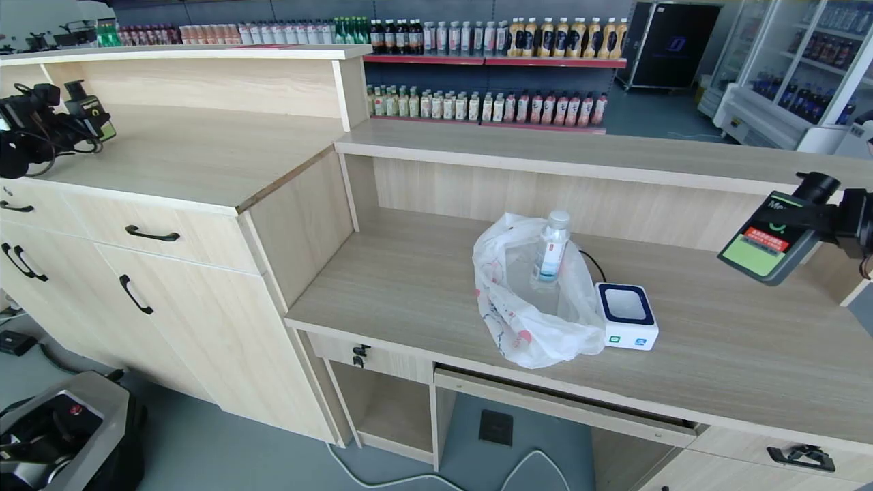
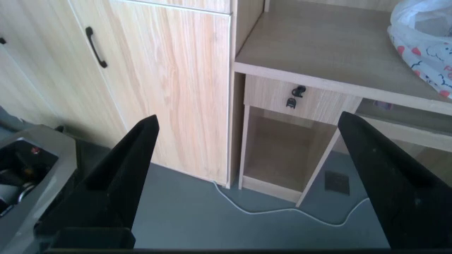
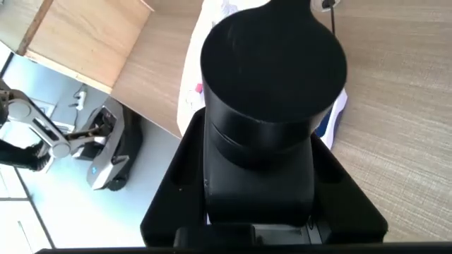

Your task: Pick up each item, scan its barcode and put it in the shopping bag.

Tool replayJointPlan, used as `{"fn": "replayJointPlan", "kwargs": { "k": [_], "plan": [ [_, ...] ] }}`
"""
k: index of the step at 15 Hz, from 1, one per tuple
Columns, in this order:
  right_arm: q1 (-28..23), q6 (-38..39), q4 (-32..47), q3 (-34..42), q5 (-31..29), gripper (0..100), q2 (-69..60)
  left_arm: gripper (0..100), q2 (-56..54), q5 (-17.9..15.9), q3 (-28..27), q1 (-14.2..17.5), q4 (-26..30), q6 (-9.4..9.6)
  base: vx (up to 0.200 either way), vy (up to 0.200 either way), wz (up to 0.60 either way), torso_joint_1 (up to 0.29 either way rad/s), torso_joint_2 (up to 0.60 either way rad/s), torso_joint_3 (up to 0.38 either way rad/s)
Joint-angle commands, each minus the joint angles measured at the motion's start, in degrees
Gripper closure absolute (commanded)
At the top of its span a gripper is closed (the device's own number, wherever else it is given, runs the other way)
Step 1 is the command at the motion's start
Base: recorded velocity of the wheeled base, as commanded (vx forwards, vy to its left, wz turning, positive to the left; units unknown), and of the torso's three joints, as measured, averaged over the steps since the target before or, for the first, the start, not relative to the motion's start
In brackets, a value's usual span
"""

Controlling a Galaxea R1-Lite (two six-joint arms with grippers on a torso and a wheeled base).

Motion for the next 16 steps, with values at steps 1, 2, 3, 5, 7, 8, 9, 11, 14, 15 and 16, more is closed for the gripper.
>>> {"fn": "replayJointPlan", "kwargs": {
  "k": [1, 2, 3, 5, 7, 8, 9, 11, 14, 15, 16],
  "plan": [
    [-0.6, -0.2, 0.1, -0.1, 0.5, 100, 2.0, 0, 0.0, 0.0, 0.0, 0.0, 0.0, -0.04, 0.0, 0.0, 0.0, 0.0, 0.0, 0.0],
    [-0.6, -1.8, 0.9, 1.3, 0.6, 100, 2.1, 0, 0.0, 0.0, 0.0, 0.0, 0.0, -0.04, 0.0, 0.0, 0.0, 0.0, 0.0, 0.0],
    [-0.7, -3.5, 1.0, 3.0, 0.8, 100, 2.1, 0, 0.0, 0.0, 0.0, 0.0, 0.0, -0.04, 0.0, 0.0, 0.0, 0.0, 0.0, 0.0],
    [-0.7, -8.1, 1.0, 5.2, 3.1, 100, 2.2, 0, 0.0, 0.0, 0.0, 0.0, 0.0, 0.05, 0.0, 0.0, 0.0, 0.0, 0.0, 0.0],
    [-0.6, -11.4, 1.1, 6.0, 4.4, 100, 2.8, 0, 0.0, 0.0, 0.0, 0.0, 0.0, -0.04, 0.0, 0.0, 0.0, 0.0, 0.0, 0.0],
    [-0.6, -13.6, 1.0, 6.3, 4.5, 100, 3.7, 0, 0.0, 0.0, 0.0, 0.0, 0.0, -0.04, 0.0, 0.0, 0.0, 0.0, 0.0, 0.0],
    [-0.6, -15.0, 0.8, 6.3, 4.5, 100, 4.3, 0, 0.0, 0.0, 0.0, 0.0, 0.0, -0.04, 0.0, 0.0, 0.0, 0.0, 0.0, 0.0],
    [-0.6, -16.9, 0.8, 6.0, 4.7, 100, 5.5, 0, 0.0, 0.0, 0.0, 0.0, 0.0, -0.04, 0.0, 0.0, 0.0, 0.0, 0.0, 0.0],
    [-0.6, -16.9, 0.7, 6.2, 4.8, 100, 5.5, 0, 0.0, 0.0, 0.0, 0.0, 0.0, -0.04, 0.0, 0.0, 0.0, 0.0, 0.0, 0.0],
    [-0.6, -16.9, 0.6, 6.2, 4.9, 100, 6.0, 0, 0.0, 0.0, 0.0, 0.0, 0.0, -0.04, 0.0, 0.0, 0.0, 0.0, 0.0, 0.0],
    [-0.6, -16.9, 0.4, 6.1, 5.3, 100, 6.3, 0, 0.0, 0.0, 0.0, 0.0, 0.0, -0.04, 0.0, 0.0, 0.0, 0.0, 0.0, 0.0]
  ]
}}
